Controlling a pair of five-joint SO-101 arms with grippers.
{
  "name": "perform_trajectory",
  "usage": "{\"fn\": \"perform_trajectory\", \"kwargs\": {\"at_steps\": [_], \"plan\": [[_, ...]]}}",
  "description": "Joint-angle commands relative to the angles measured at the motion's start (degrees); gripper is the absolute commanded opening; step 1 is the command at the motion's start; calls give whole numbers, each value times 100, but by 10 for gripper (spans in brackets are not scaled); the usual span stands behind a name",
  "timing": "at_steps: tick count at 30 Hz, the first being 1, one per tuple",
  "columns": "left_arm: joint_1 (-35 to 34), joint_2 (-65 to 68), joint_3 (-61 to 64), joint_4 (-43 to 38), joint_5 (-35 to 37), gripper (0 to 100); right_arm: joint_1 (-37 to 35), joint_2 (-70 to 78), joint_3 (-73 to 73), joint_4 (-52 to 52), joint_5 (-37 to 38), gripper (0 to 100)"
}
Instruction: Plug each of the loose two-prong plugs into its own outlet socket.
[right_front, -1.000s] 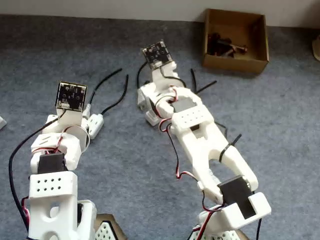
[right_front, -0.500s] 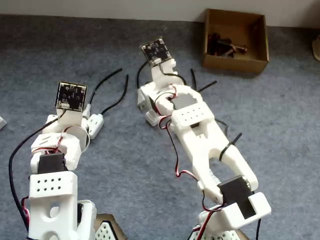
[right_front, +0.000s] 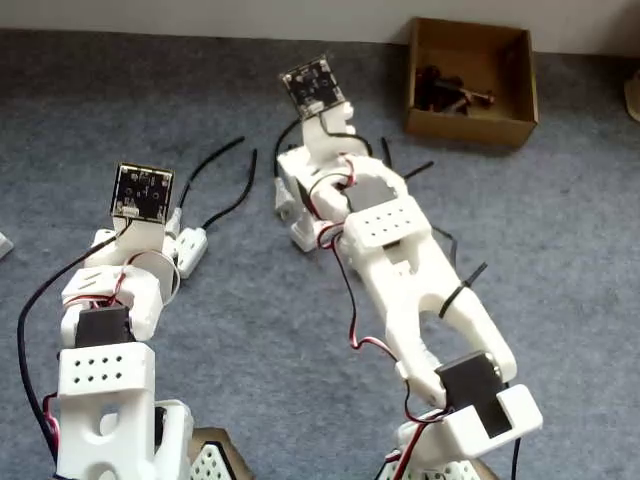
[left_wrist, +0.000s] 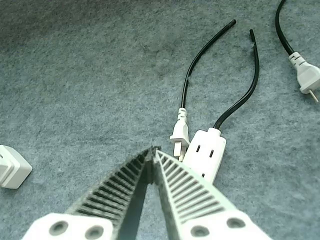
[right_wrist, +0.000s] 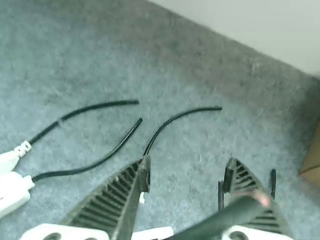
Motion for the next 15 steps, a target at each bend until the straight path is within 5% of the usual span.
{"fn": "perform_trajectory", "kwargs": {"at_steps": [1, 15], "plan": [[119, -75, -48, -114, 35, 5, 127, -365, -514, 22, -62, 232], [119, -75, -48, -114, 35, 5, 576, -444, -734, 22, -62, 232]]}}
